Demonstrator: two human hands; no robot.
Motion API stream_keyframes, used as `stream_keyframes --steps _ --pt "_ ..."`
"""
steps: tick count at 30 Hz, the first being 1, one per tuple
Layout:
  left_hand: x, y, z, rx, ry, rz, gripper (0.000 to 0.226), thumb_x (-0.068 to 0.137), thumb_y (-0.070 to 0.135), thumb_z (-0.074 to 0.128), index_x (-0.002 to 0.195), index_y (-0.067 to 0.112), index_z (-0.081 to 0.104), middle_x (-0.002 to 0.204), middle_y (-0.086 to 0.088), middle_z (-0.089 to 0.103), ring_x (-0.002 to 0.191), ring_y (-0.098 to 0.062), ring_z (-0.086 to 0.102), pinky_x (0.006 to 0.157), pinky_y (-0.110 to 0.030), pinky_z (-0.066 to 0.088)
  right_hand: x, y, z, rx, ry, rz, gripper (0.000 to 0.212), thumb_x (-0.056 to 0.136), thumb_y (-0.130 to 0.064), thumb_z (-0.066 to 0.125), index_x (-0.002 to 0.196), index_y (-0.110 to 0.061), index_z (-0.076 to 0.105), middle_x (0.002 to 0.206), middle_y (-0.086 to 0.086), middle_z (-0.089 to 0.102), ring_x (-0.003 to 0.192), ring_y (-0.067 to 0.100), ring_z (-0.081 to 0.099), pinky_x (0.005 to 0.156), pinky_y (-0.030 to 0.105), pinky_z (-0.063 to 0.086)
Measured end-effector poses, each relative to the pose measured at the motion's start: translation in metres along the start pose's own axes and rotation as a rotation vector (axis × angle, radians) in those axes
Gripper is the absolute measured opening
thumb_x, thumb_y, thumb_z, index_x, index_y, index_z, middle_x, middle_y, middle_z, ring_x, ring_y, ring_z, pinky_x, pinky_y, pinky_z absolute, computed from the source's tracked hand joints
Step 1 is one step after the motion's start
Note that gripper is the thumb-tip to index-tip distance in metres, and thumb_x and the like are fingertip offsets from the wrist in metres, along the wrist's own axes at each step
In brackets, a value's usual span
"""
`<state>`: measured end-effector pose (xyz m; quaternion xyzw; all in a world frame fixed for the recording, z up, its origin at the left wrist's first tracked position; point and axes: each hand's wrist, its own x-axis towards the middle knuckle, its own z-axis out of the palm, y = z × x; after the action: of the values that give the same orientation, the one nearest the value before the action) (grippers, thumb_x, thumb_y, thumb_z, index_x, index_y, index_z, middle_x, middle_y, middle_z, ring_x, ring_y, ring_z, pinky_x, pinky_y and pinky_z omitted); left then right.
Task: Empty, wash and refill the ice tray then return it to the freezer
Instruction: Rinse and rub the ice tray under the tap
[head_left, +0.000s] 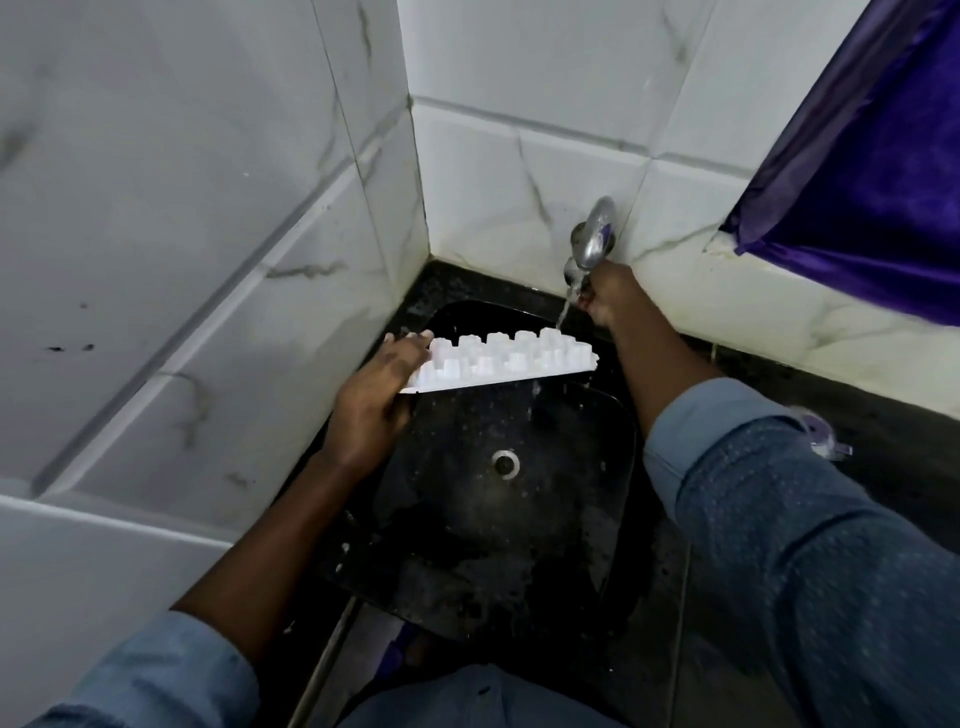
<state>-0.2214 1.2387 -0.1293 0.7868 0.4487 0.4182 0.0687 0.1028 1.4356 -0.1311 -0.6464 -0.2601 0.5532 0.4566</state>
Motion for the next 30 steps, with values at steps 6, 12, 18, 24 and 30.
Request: stream_keyframes --steps 6,12,18,24,30 --pt "-0.008 0.002 -0.003 0.031 -0.05 0.072 0.059 0.086 -0.014 0.074 0.141 0.002 0.059 0.151 -0.012 0.057 0.143 -0.027 0.053 0.123 -0.054 0.035 0.003 0.011 -0.015 0.256 -0.148 0.107 0.022 0.104 -0.028 0.065 0.111 -0.007 0.066 0.079 0.007 0.073 0.064 0.02 0.072 0.066 0.035 0.063" --pt "-0.012 0.001 -0.002 0.075 -0.067 0.102 0.071 0.075 -0.027 0.075 0.139 0.0 0.063 0.153 -0.007 0.054 0.145 -0.025 0.051 0.125 -0.051 0.033 -0.028 0.012 -0.024 -0.023 -0.133 0.213 0.063 0.107 -0.06 0.04 0.136 -0.006 0.052 0.119 0.015 0.067 0.109 0.034 0.064 0.091 0.044 0.052" --pt "-0.016 0.002 -0.004 0.054 -0.06 0.103 0.066 0.074 -0.026 0.077 0.134 -0.001 0.066 0.153 -0.012 0.057 0.144 -0.028 0.053 0.122 -0.058 0.037 -0.097 0.048 -0.04 -0.331 -0.236 0.132 0.057 0.106 -0.063 0.042 0.107 -0.011 0.066 0.088 0.01 0.07 0.065 0.02 0.061 0.058 0.029 0.048" --pt "-0.024 0.0 0.002 0.181 -0.2 0.201 0.036 0.109 0.029 0.053 0.133 0.006 0.067 0.157 -0.016 0.051 0.149 -0.041 0.041 0.126 -0.059 0.025 -0.141 0.068 -0.056 0.05 -0.34 -0.034 0.022 0.106 -0.019 0.06 0.11 0.0 0.072 0.104 0.017 0.078 0.084 0.027 0.076 0.074 0.038 0.062" --pt "-0.035 0.003 0.012 0.217 -0.289 0.08 0.054 0.089 0.004 0.053 0.143 0.009 0.062 0.164 -0.016 0.042 0.152 -0.04 0.037 0.122 -0.062 0.033 -0.165 0.09 -0.062 0.026 -0.198 -0.106 0.02 0.108 -0.018 0.057 0.104 -0.004 0.071 0.093 0.01 0.08 0.083 0.027 0.077 0.078 0.042 0.062"
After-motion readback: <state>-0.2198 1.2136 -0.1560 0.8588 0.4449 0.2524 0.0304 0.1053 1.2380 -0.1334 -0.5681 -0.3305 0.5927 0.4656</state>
